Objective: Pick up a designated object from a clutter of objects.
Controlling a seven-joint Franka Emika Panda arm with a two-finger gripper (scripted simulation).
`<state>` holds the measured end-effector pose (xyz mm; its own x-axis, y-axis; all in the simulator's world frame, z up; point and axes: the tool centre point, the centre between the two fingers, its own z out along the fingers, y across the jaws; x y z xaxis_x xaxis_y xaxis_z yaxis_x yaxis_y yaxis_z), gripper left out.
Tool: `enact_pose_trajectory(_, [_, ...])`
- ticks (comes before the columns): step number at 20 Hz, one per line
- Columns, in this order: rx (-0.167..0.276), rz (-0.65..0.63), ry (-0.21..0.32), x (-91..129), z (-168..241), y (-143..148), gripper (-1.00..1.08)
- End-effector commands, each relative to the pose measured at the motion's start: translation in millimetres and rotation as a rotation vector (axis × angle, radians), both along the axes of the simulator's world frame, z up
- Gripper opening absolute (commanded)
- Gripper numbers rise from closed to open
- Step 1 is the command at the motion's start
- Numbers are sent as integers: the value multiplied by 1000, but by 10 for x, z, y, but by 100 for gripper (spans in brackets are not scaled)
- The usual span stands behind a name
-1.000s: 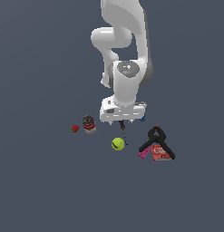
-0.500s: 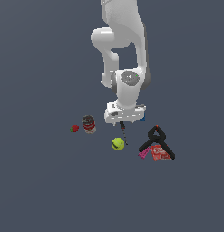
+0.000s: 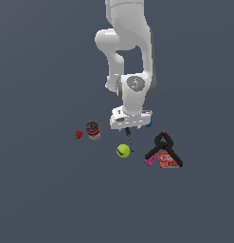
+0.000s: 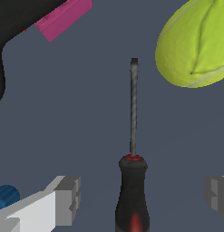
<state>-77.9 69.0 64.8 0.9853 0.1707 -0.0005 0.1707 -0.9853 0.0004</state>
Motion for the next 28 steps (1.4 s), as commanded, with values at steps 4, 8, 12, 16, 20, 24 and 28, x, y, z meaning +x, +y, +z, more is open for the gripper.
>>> enact_pose_trajectory(4, [0,0,0,-7,-120,-1,100])
enact_pose_trajectory(8, [0,0,0,-14,-301,0,100])
enact_pose_trajectory(12, [0,0,0,-15,-442,0,100])
enact_pose_trajectory(16, [0,1,0,-16,-499,2,100])
enact_pose_trajectory(20, [0,1,0,-15,-501,2,-100])
enact_pose_trajectory(24, [0,1,0,-15,-501,2,-100])
enact_pose_trajectory(28, [0,1,0,-17,-498,1,-100])
